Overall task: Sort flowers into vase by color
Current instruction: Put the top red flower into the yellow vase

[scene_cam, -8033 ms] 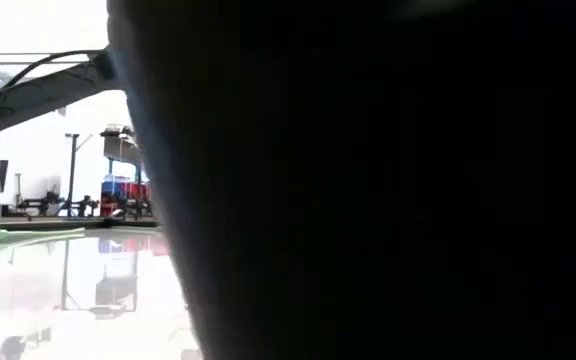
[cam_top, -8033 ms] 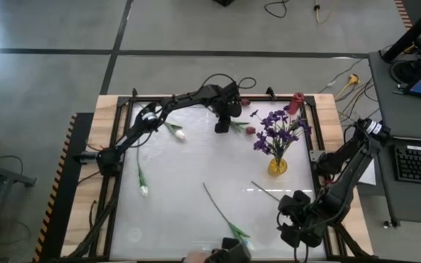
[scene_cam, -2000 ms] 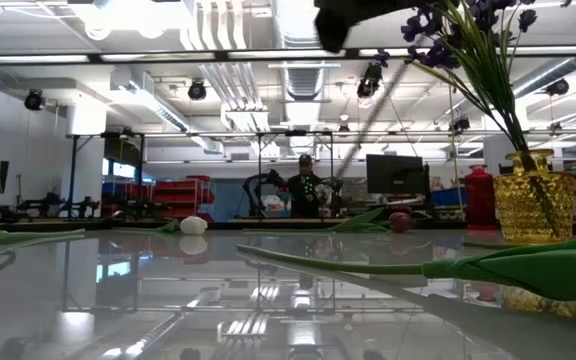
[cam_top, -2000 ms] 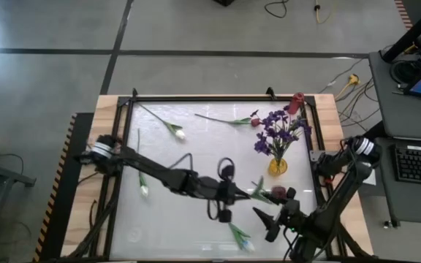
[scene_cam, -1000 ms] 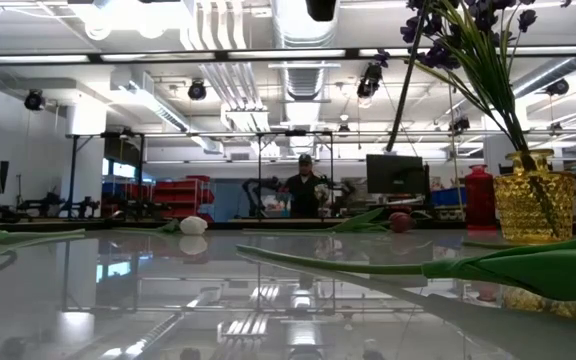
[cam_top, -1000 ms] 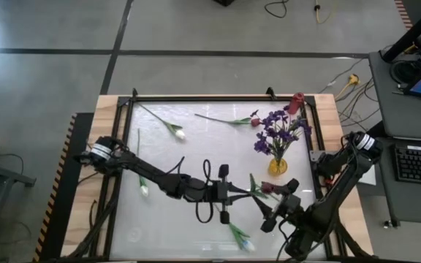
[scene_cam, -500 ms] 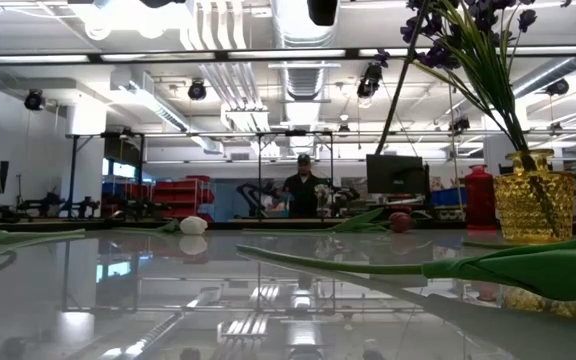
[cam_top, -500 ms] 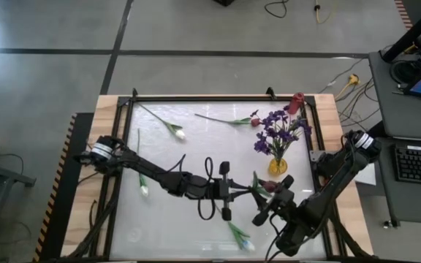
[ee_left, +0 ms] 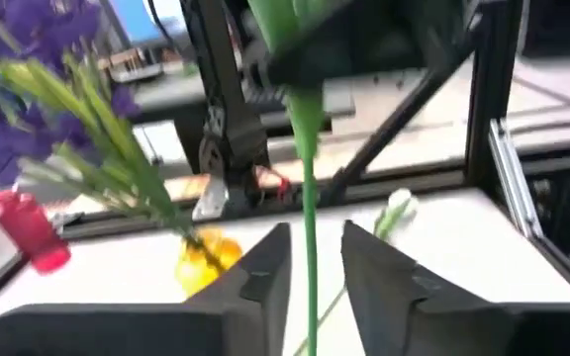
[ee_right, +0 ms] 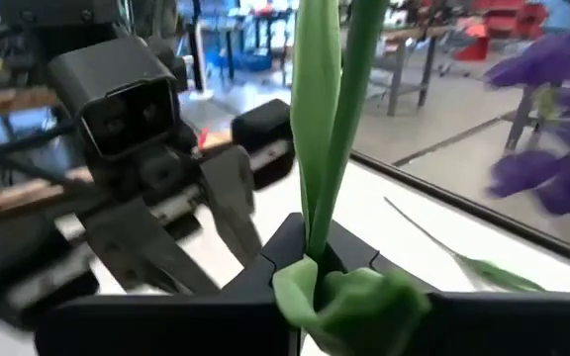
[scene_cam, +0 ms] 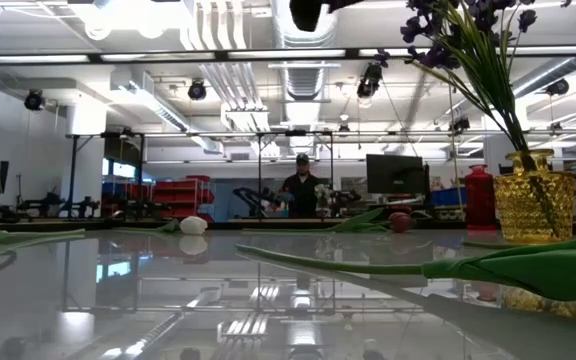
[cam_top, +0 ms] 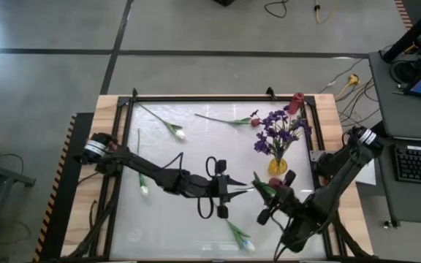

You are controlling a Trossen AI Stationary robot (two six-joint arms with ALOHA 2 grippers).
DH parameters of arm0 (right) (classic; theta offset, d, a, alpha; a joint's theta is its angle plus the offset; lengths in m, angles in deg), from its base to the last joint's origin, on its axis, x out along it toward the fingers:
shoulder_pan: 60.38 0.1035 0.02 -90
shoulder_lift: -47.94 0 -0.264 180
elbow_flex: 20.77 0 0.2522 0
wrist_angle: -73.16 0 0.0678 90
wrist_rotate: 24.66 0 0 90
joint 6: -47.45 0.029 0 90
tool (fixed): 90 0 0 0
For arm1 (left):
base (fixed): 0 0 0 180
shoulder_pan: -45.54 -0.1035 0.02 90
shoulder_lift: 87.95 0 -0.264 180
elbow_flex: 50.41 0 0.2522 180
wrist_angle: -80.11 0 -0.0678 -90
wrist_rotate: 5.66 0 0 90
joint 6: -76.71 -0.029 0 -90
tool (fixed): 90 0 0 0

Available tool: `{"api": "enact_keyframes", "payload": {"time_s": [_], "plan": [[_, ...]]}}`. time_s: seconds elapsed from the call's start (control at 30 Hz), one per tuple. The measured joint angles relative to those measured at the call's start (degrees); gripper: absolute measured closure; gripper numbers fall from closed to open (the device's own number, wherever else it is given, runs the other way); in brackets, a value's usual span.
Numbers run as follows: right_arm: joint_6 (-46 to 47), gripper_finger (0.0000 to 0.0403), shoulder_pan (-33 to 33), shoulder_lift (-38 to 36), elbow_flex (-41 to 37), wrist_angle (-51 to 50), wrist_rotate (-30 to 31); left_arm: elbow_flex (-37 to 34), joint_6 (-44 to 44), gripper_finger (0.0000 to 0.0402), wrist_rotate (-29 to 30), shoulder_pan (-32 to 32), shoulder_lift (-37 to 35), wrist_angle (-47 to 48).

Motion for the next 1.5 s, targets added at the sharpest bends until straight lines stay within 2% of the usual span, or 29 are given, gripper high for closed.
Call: {"api": "enact_keyframes", "payload": {"time_s": [0.13,0.27,0.37,0.5,0.63,0.73,0.97,1.13,1.27,1.37,1.5], "plan": [[3.7,0.0393,2.4,-6.4,0.4,-14.1,-4.8,-3.5,2.0,0.0266,0.0,-0.9,-3.0,6.7],[4.0,0.0393,4.2,-11.6,0.2,-27.3,-9.6,-8.5,5.0,0.0234,0.4,-1.6,-5.0,3.0],[4.9,0.0393,5.0,-15.4,0.2,-34.0,-10.0,-11.4,7.0,0.0225,0.4,-1.6,-5.6,-0.7],[5.3,0.0393,5.1,-21.1,0.2,-38.3,-9.3,-13.4,8.3,0.0225,-0.6,-1.6,-5.8,-3.4],[3.3,0.0393,5.1,-26.2,0.2,-39.1,-14.8,-13.4,9.1,0.0230,-1.1,-1.6,-5.7,-3.5],[2.9,0.0393,5.1,-28.8,0.1,-39.0,-15.7,-13.5,9.1,0.0232,-1.1,-1.6,-5.7,-3.5],[4.5,0.0393,4.7,-30.1,-4.5,-39.0,-13.6,-13.5,11.6,0.0233,-1.9,-3.5,-5.7,-3.8],[10.7,0.0393,4.7,-30.0,-10.6,-39.0,-14.2,-13.3,14.3,0.0233,-8.7,-7.3,-6.8,-2.5],[15.4,0.0393,4.7,-30.1,-14.2,-38.9,-15.7,-8.5,13.1,0.0233,-13.5,-12.3,-7.7,10.1],[18.3,0.0392,4.7,-30.0,-15.9,-38.6,-17.1,-1.3,8.8,0.0233,-15.9,-16.2,-6.7,23.8],[21.0,0.0378,4.7,-29.9,-17.5,-38.2,-19.6,8.7,1.9,0.0219,-16.3,-22.3,-3.8,39.1]]}}
